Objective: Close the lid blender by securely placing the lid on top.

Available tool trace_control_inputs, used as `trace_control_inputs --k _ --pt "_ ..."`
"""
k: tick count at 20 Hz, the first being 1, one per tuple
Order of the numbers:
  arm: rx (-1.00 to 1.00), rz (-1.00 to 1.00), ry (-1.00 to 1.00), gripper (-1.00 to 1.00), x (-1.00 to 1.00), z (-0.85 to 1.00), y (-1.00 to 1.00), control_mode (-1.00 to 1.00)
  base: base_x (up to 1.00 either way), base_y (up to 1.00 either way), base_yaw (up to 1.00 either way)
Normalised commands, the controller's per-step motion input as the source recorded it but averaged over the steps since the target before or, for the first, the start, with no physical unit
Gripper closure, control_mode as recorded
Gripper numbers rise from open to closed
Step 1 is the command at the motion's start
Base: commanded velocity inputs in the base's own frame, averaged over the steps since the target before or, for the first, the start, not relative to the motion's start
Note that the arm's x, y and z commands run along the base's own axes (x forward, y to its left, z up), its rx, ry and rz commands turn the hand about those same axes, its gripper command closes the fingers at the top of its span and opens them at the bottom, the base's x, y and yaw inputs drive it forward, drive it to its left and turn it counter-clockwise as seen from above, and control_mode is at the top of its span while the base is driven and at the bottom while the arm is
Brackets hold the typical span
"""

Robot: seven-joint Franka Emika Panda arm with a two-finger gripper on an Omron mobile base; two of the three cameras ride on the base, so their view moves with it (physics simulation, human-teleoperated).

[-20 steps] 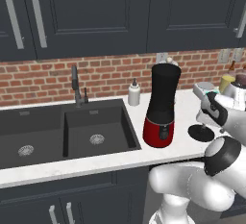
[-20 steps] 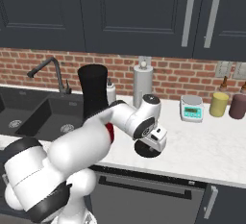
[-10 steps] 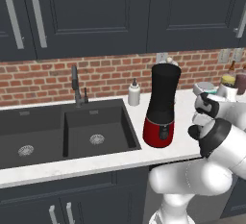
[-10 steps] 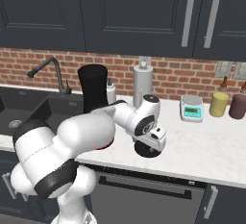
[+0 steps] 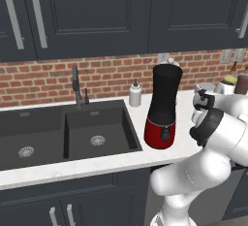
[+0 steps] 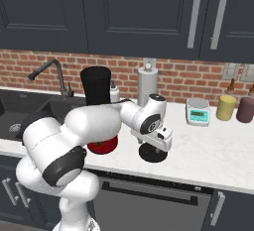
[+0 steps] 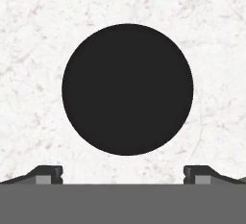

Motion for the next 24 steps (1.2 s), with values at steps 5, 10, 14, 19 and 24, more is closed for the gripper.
trace_control_inputs --k 5,10,14,19,24 --pt "0.0 0.01 0.0 -1.0 0.06 -0.11 0.0 -1.0 0.0 0.0 0.0" --pt "0.0 0.02 0.0 -1.0 0.16 -0.09 0.0 -1.0 0.0 0.0 0.0" --pt "0.0 0.02 0.0 -1.0 0.22 -0.12 -0.01 -1.0 0.0 0.0 0.0" --pt "0.0 0.01 0.01 -1.0 0.24 -0.15 0.0 -1.0 0.0 0.0 0.0" --pt "0.0 0.01 0.0 -1.0 0.09 -0.21 0.0 -1.0 0.0 0.0 0.0"
